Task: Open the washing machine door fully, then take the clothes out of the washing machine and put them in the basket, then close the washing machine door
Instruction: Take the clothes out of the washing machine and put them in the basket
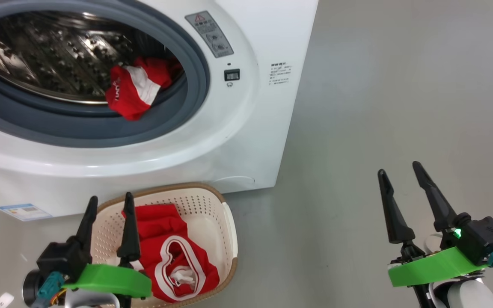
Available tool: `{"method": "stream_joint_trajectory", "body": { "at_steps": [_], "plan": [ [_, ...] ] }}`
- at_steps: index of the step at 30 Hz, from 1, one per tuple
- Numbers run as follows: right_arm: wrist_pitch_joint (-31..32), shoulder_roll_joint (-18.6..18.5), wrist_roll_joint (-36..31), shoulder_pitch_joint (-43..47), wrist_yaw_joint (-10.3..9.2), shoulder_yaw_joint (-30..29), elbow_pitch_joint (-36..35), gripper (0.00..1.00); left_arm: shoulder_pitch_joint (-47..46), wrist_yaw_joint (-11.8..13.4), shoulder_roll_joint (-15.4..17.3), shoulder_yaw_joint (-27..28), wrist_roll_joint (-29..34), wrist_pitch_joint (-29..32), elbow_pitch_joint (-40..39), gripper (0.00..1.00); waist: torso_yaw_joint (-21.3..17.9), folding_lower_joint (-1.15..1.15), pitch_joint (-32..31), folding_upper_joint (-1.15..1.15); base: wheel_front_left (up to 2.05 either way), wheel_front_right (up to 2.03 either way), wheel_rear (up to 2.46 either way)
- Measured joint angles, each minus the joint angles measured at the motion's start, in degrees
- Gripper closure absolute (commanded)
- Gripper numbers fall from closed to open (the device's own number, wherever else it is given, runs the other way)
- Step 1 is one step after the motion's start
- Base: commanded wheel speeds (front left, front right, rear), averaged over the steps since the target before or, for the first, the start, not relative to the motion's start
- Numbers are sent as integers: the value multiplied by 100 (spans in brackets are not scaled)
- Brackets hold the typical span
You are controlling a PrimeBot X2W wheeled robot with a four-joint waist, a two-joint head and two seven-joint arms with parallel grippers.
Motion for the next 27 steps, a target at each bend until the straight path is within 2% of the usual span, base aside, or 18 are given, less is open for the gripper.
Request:
{"method": "stream_joint_trajectory", "body": {
  "at_steps": [10,27],
  "plan": [
    [0,2,-98,264,0,-103,-23,0,427,160,-52,142,123,0,-577,0,31,0,-352,0,0,0,0],
    [0,32,-189,855,0,-405,-297,0,1243,383,-46,51,218,160,-1369,0,-26,0,-859,0,0,0,0]
  ]
}}
